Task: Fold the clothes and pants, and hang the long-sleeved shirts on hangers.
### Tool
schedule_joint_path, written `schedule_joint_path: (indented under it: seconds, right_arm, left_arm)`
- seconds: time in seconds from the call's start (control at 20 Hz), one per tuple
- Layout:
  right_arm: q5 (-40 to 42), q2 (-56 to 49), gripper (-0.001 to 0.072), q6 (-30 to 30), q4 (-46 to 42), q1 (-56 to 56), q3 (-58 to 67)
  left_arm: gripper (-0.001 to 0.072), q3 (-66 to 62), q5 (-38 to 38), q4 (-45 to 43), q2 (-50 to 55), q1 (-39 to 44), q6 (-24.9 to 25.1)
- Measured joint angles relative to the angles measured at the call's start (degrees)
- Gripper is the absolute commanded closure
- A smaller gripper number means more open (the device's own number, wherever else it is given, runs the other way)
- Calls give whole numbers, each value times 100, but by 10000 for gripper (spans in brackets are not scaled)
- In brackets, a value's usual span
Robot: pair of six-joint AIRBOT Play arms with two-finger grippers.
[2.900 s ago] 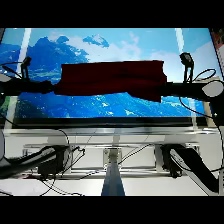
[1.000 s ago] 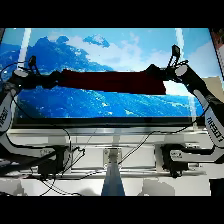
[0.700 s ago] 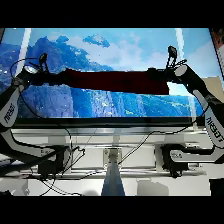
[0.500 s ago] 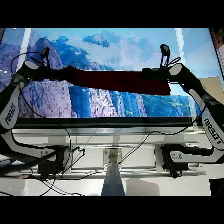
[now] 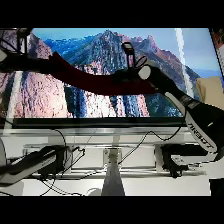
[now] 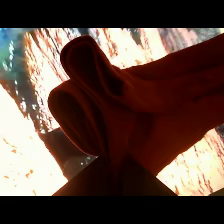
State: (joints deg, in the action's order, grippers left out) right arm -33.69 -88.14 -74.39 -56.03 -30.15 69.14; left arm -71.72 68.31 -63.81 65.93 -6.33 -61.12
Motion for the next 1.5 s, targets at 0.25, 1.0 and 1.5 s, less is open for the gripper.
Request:
schedule_joint_path:
  seconds: [0.25,1.0,1.5]
  right_arm:
    - [83,-776,703,-348,46,-1064,883]
    - [-1812,-1099,702,-595,-1325,90,1989]
    - [-3388,-793,702,-595,-1790,2625,1991]
  left_arm:
    - [692,-11,146,304,-979,7,-2]
    - [692,-9,-356,2100,428,1397,-17]
    - [-10,-7,-3639,3215,2267,4063,-15]
